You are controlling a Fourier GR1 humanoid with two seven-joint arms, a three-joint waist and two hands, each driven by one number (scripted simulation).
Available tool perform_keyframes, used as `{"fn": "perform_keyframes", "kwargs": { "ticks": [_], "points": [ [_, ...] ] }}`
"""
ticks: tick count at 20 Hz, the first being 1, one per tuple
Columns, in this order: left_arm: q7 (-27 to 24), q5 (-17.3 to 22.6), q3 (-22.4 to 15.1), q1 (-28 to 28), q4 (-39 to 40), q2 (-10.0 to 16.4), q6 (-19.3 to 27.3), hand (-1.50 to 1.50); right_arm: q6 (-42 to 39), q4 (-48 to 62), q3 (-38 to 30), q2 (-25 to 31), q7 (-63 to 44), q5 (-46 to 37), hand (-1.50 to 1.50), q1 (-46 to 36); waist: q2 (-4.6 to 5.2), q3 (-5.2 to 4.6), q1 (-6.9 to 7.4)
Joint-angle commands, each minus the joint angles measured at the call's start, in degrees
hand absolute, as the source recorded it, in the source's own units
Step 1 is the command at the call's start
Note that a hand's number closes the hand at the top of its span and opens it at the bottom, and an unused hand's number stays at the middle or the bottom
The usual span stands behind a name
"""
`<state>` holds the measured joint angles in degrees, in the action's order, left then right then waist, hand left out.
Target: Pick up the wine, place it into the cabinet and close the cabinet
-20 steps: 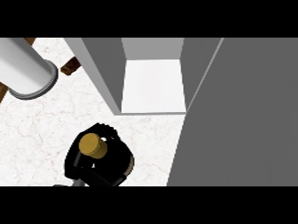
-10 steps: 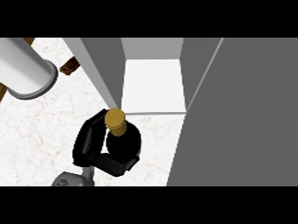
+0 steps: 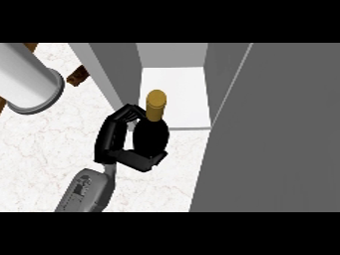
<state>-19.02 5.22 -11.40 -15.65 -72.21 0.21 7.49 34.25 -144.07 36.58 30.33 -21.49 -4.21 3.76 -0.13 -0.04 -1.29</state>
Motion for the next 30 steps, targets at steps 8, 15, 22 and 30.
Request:
{"fn": "perform_keyframes", "kwargs": {
  "ticks": [8, 15, 22, 30],
  "points": [
    [-1.09, 2.77, 1.04, -14.99, 17.04, -0.19, 3.44, 1.5, -0.31, -10.74, 1.07, 1.01, -2.6, -0.09, -1.5, 3.15, 0.21, -0.02, -0.75],
    [-2.02, 7.71, -2.74, -16.92, 18.3, -0.16, 5.57, 1.5, -1.75, -8.09, 0.09, 2.11, 6.38, 3.81, -1.5, 8.24, 0.33, 0.09, -1.73],
    [0.43, 9.69, -3.69, -20.31, 18.96, -0.12, 10.84, 1.5, -2.28, -9.99, -0.29, 1.51, 4.05, 4.94, -1.5, 5.88, 0.51, -0.02, -3.15],
    [4.46, 4.24, -5.97, -21.57, 21.66, 0.0, 16.91, 1.5, -3.0, -6.33, 1.43, 0.19, 6.85, 5.04, -1.5, 6.21, 0.76, 0.06, -4.18]
  ]
}}
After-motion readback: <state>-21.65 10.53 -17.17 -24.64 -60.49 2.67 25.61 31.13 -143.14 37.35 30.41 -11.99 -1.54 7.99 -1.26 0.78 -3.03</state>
